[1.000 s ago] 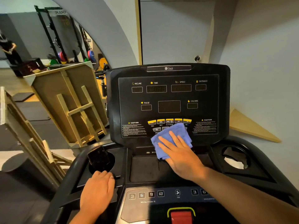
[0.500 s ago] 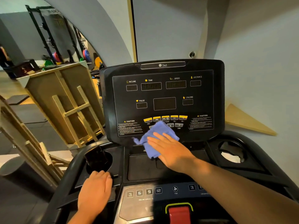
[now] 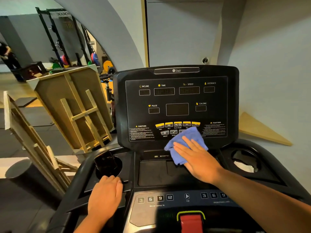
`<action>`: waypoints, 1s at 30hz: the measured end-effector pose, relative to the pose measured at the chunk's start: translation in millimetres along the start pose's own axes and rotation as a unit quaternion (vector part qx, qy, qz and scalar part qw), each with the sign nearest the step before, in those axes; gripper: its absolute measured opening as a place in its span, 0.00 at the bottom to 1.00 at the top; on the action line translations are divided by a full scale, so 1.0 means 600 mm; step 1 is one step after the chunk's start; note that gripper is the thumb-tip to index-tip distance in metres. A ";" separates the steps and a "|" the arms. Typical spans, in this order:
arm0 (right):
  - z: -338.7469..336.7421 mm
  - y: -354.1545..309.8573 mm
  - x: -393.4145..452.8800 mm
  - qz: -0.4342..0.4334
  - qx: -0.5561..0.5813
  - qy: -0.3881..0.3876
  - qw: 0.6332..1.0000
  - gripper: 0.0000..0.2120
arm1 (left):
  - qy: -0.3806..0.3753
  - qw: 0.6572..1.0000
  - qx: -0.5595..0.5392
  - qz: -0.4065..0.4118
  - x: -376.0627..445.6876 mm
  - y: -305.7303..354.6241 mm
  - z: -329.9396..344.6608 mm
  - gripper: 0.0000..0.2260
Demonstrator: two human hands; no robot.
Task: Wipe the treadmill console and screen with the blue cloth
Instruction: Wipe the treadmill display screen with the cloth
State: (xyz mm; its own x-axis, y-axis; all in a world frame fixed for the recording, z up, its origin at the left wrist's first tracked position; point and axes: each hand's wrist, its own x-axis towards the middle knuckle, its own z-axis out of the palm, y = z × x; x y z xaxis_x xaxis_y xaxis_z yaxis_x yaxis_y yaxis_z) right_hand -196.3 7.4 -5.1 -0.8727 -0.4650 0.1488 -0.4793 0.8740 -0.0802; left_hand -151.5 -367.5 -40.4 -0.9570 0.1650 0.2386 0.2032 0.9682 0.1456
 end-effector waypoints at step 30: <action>-0.021 -0.016 -0.015 0.047 0.022 0.157 0.986 0.22 | 0.007 1.000 0.006 -0.002 0.000 -0.002 0.004 0.20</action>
State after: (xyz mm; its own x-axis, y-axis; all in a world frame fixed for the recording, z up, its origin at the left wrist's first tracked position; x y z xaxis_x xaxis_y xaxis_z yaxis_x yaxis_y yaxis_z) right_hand -182.8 4.7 6.9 -0.8446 -0.3099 0.4366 -0.4081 0.9005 -0.1503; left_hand -152.3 -368.3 -42.9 -0.9545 0.1591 0.2524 0.1974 0.9710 0.1346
